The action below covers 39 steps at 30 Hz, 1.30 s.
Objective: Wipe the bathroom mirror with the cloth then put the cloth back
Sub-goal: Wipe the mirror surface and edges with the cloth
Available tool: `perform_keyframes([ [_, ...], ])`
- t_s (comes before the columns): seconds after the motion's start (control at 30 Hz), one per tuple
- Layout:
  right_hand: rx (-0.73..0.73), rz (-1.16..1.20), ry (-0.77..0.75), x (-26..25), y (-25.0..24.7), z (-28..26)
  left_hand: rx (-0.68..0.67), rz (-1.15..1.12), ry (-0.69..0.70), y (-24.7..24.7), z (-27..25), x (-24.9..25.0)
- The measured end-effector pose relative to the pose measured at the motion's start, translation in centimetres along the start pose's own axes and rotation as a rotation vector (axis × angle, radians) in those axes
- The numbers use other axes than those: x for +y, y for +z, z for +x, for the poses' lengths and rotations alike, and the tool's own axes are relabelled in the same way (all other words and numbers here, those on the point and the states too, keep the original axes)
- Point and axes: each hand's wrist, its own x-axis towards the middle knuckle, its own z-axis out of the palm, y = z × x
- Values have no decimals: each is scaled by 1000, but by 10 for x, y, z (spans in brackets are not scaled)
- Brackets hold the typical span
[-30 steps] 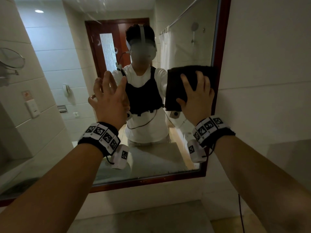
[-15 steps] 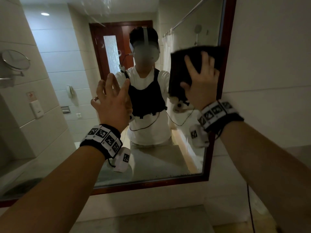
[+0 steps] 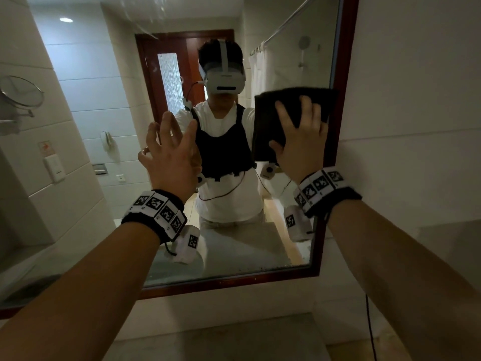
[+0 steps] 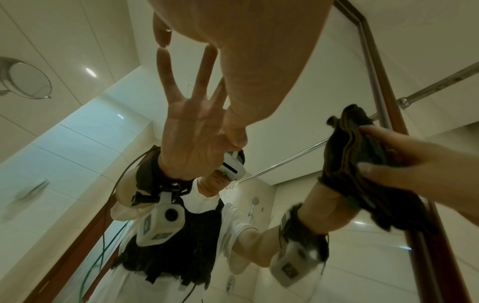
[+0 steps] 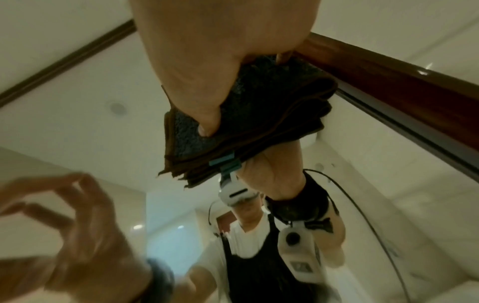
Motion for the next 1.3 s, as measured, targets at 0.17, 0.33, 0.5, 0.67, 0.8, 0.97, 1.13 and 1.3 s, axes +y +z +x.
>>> perform_keyframes([
  [0.17,-61,30,10,-1,30,-61,1,-13,-7,-1,-1,1],
  [0.33,-119,38,-6,-2,58,-117,-12,-5,1,-2,-2,1],
  [0.5,-100,44,-36,-2,68,-133,0,3,-10,-1,0,0],
  [0.67,-22,65,-90,-24,48,-87,6,6,-4,0,-1,-1],
  [0.8,29,54,-105,-57,15,-11,-1,15,16,0,0,-4],
  [0.97,49,9,-96,-67,6,5,11,-7,3,2,-1,-4],
  [1.13,3,15,-145,-57,32,-45,14,-10,-1,1,-1,-3],
  [1.3,-114,9,-196,-39,64,-122,21,-6,7,2,-2,-3],
])
